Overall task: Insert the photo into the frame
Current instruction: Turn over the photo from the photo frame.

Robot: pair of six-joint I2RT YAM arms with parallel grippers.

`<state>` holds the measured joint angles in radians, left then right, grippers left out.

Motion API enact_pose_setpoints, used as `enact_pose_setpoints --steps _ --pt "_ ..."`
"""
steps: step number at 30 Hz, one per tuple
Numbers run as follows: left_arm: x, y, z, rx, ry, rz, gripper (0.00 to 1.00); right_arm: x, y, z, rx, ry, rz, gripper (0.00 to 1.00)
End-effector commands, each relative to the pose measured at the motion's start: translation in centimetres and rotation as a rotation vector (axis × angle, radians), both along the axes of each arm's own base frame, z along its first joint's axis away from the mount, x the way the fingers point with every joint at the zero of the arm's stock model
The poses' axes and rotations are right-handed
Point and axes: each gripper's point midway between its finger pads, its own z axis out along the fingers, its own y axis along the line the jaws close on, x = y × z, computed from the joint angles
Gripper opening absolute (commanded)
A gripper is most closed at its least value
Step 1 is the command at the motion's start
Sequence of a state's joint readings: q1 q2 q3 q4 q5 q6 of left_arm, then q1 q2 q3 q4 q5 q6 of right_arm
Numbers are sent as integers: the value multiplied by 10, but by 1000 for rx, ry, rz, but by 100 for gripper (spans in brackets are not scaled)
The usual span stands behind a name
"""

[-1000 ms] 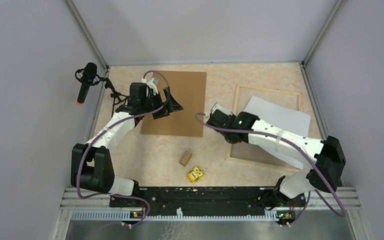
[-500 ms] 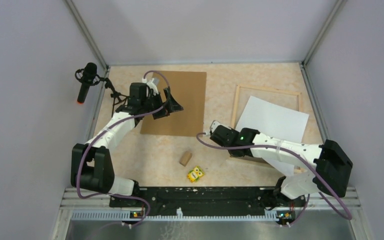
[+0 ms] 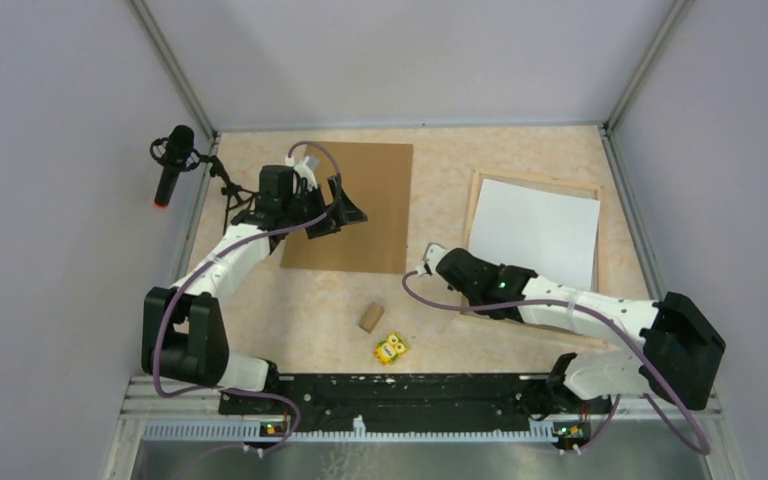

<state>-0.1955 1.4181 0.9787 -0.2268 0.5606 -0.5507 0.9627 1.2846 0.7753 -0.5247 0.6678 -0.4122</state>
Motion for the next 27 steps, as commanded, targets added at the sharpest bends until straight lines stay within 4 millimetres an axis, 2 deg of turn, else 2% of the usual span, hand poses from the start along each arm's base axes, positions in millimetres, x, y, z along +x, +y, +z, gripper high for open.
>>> enact_pose_setpoints --steps 1,5,12,15,21,23,27 --pt "4 -5 7 -19 -39 -24 98 9 11 13 55 -56 79 0" --pt "3 -6 8 -25 -37 -27 98 3 16 4 91 -23 107 0" --pt "2 -7 7 -35 -32 -36 98 13 -1 -3 17 -59 50 0" --pt "2 -7 7 -33 -33 -34 98 14 -11 2 9 -75 13 0" --pt "1 -10 7 -53 -27 -45 98 12 -13 12 73 -99 35 1" --pt "0 -10 6 -54 -24 -46 98 12 -11 13 84 -115 50 4" --pt "0 -10 7 -54 -28 -45 98 18 -14 10 59 -120 50 6"
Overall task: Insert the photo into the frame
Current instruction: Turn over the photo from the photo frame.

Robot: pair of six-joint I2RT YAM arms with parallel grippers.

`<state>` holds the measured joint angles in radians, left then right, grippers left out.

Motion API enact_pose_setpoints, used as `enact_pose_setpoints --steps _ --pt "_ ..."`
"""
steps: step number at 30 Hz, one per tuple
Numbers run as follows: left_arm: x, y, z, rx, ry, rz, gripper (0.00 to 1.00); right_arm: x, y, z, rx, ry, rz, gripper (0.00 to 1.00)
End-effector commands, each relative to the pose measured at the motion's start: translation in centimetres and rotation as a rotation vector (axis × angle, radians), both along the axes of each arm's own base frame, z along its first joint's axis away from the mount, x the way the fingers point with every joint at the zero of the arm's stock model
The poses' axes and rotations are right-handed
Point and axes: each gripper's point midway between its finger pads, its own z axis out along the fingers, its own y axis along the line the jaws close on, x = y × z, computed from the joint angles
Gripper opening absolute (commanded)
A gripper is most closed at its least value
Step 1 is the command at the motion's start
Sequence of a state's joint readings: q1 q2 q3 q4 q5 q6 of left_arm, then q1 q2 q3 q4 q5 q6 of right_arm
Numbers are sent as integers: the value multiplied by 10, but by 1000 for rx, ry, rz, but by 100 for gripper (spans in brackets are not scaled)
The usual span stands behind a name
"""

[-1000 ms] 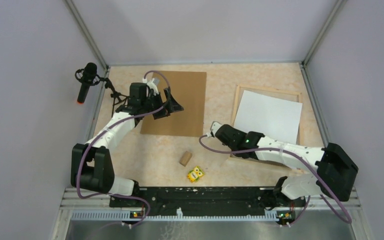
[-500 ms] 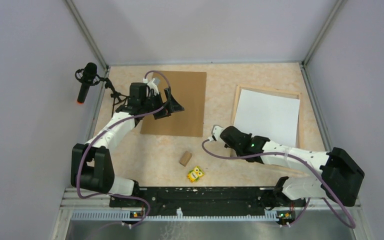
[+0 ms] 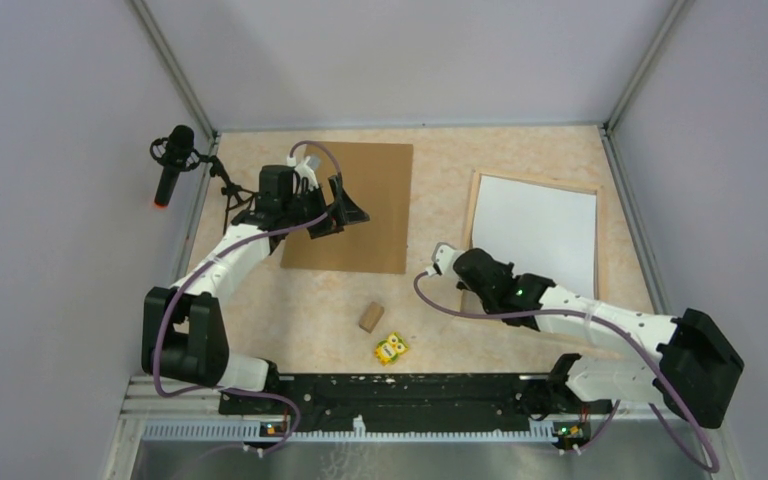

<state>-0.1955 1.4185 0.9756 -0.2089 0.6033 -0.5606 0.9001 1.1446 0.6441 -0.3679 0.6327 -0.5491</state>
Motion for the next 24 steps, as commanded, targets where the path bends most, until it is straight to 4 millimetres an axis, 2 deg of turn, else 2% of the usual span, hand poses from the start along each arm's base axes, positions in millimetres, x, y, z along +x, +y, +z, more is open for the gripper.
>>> enact_pose_setpoints --steps 1,7,18,24 --pt "3 -4 3 -21 -25 -16 98 11 2 4 5 -40 4 6" --pt "2 -5 4 -24 -29 -17 98 17 -7 -2 -32 -22 -21 6" --pt "1 -6 3 -34 -22 -24 98 23 -21 1 -80 -64 -66 20" --pt "1 -6 2 -33 -23 -23 98 19 -29 0 -119 -47 -77 16"
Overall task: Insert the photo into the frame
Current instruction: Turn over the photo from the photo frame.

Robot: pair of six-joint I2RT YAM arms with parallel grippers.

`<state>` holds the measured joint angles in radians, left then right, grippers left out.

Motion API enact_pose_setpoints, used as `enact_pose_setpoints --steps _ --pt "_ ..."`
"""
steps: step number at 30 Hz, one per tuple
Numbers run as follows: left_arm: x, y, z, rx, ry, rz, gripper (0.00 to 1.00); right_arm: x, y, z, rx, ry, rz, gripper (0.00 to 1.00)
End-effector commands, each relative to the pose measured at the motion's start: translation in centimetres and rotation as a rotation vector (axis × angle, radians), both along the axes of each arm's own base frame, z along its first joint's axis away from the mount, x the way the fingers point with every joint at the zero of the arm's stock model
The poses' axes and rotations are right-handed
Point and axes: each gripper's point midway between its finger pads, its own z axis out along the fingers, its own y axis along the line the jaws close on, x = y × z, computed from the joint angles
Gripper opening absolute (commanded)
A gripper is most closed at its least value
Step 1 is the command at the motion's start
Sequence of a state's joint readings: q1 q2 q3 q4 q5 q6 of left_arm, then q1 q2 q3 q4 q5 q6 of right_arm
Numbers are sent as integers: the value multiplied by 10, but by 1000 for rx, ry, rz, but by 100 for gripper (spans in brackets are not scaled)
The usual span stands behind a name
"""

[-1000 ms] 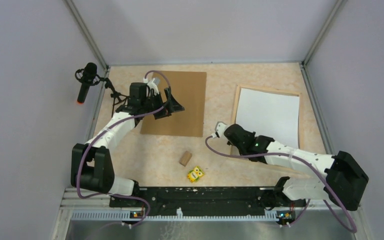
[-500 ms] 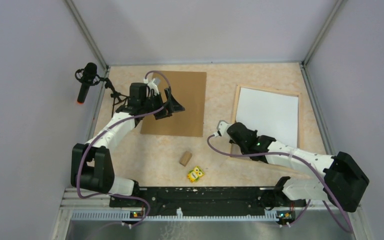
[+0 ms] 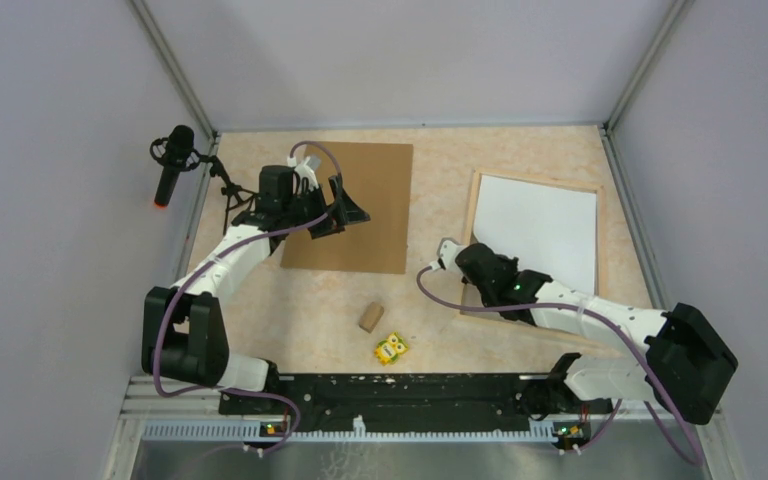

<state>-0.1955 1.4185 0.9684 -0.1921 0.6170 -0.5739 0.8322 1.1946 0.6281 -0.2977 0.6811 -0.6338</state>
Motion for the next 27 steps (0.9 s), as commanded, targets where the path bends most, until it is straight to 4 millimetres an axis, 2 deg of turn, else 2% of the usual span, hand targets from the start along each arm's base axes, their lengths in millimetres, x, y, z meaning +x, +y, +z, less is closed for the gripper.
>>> enact_pose_setpoints --steps 1,7,13,16,20,27 --pt "2 -4 2 -16 -26 -19 98 0 -11 2 -46 -3 -25 14" --pt "2 -4 2 -19 -26 -22 98 -4 -7 -4 -35 37 0 8" --pt "2 -5 2 -21 -23 -24 98 0 -6 -11 -54 39 -12 14" --pt "2 -5 2 -21 -25 -26 98 1 -5 -13 -57 36 -16 23" --pt "2 -5 1 -19 -24 -24 98 -4 1 -13 -14 78 -5 47" --pt "2 -5 0 -21 -18 -24 98 -23 20 -12 105 145 34 67"
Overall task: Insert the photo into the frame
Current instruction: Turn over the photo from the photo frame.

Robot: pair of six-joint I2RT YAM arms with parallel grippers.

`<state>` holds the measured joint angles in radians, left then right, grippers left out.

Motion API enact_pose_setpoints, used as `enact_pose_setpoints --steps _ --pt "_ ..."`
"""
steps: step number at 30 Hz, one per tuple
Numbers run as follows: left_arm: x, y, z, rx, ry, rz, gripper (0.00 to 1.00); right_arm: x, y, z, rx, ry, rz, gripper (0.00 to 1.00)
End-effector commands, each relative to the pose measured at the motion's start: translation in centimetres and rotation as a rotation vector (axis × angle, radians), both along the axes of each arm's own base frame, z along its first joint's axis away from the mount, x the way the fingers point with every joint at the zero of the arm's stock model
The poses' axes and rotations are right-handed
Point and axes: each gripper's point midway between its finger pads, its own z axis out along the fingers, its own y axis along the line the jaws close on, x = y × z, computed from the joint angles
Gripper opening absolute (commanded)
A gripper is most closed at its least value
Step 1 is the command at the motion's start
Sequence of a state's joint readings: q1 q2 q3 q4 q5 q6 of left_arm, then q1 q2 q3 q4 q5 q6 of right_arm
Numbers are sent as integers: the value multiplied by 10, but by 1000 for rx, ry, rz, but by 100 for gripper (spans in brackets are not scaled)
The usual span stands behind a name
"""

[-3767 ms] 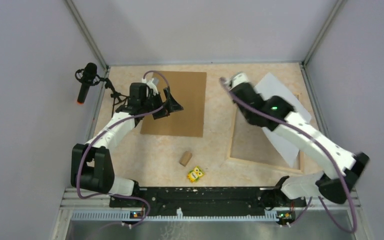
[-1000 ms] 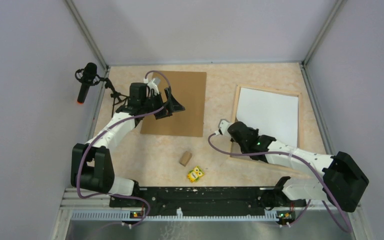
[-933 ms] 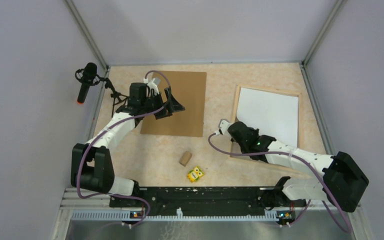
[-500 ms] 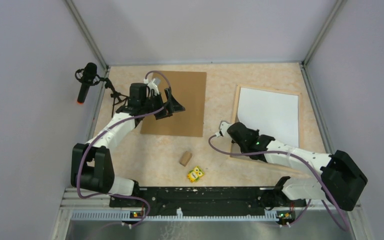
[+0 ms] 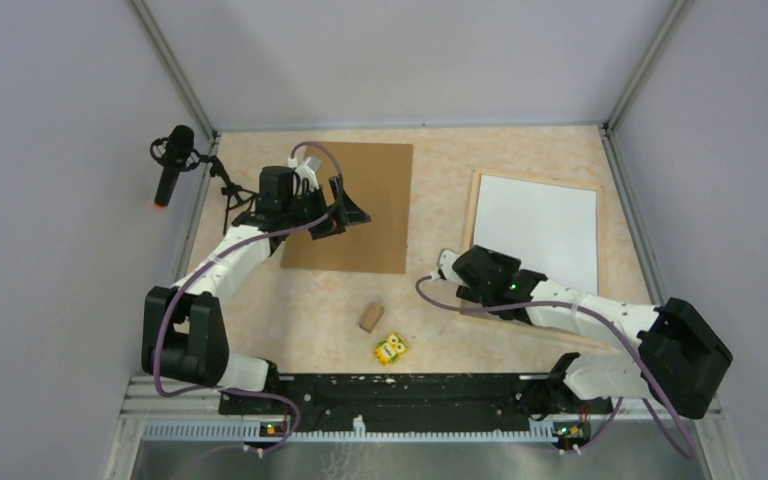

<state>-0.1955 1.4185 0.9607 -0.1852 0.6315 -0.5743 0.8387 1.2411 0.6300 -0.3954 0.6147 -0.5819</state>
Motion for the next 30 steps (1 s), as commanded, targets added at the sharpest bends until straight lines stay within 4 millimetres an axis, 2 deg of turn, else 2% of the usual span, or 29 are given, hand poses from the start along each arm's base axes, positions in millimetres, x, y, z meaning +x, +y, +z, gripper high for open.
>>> enact_pose_setpoints --steps 1,4,7,8,14,18,21,26,30 --pt "4 -4 1 -13 -21 -13 98 -7 25 18 166 21 11 69" --pt "4 -3 0 -10 -21 -12 98 -9 36 28 263 19 7 80" --pt "5 -3 0 -10 -20 -12 98 -12 49 40 366 28 5 97" --pt "4 -3 0 -11 -20 -14 98 -14 53 43 397 39 1 99" --pt "5 -3 -1 -7 -20 -10 98 -25 78 64 619 91 -30 99" --pt "5 -4 -2 -10 -16 -12 98 -19 96 99 845 43 -113 99" --pt "5 -3 -2 -7 -16 -10 98 -8 98 116 994 5 -247 99" --pt "5 -2 -3 -4 -19 -6 98 17 92 115 1242 10 -522 99" --pt "5 -2 -3 -4 -17 -6 98 32 84 96 1387 59 -739 98"
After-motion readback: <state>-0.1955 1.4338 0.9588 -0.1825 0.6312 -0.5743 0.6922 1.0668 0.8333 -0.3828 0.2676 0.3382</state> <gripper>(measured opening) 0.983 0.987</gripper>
